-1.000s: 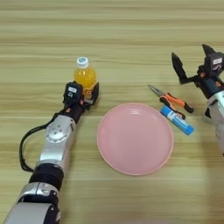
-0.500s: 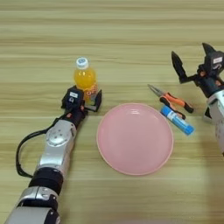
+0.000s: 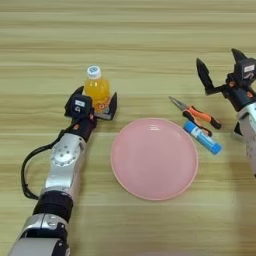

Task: Move the objects on the table

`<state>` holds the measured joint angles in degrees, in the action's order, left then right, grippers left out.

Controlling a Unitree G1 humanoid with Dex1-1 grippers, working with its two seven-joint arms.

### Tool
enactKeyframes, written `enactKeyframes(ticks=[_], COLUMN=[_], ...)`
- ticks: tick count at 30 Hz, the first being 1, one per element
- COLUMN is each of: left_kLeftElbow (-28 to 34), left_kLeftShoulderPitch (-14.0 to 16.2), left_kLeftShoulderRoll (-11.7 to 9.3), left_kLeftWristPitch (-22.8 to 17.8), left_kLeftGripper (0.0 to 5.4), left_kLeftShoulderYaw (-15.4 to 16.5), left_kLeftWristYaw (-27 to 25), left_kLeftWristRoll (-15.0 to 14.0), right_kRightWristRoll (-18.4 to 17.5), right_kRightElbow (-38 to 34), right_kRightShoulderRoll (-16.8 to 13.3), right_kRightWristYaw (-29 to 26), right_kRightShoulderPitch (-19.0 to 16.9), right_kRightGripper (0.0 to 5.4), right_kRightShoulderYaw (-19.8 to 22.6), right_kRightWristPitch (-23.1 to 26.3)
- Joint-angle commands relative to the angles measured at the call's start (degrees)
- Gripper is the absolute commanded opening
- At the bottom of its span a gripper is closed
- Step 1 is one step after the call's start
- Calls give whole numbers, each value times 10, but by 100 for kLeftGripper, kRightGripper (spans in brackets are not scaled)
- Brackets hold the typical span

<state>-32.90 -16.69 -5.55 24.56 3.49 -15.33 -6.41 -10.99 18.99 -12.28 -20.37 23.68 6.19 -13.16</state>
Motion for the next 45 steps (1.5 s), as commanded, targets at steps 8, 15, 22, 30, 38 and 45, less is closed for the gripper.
enactKeyframes(ticks=[8,15,22,30,38,45], left_kLeftElbow=[33,55,106,141,154,166], left_kLeftShoulderPitch=[13,26,36,32,46,89], left_kLeftShoulderRoll=[-6,-11,-11,-13,-14,-18], left_kLeftWristPitch=[45,72,97,132,148,124], left_kLeftGripper=[538,538,538,538,538,538], left_kLeftShoulderYaw=[7,9,9,40,59,65], left_kLeftWristYaw=[3,22,26,44,54,61], left_kLeftWristRoll=[3,24,22,0,-7,-10], right_kRightWristRoll=[6,7,7,9,6,-15], right_kRightElbow=[-2,0,3,4,-2,-40], right_kRightShoulderRoll=[2,1,1,0,2,8], right_kRightWristYaw=[3,3,4,5,9,15], right_kRightShoulderPitch=[9,10,11,9,2,-14], right_kRightGripper=[540,540,540,540,540,540], right_kRightShoulderYaw=[0,0,0,1,6,21], right_kRightWristPitch=[-10,-11,-15,-17,-20,-34])
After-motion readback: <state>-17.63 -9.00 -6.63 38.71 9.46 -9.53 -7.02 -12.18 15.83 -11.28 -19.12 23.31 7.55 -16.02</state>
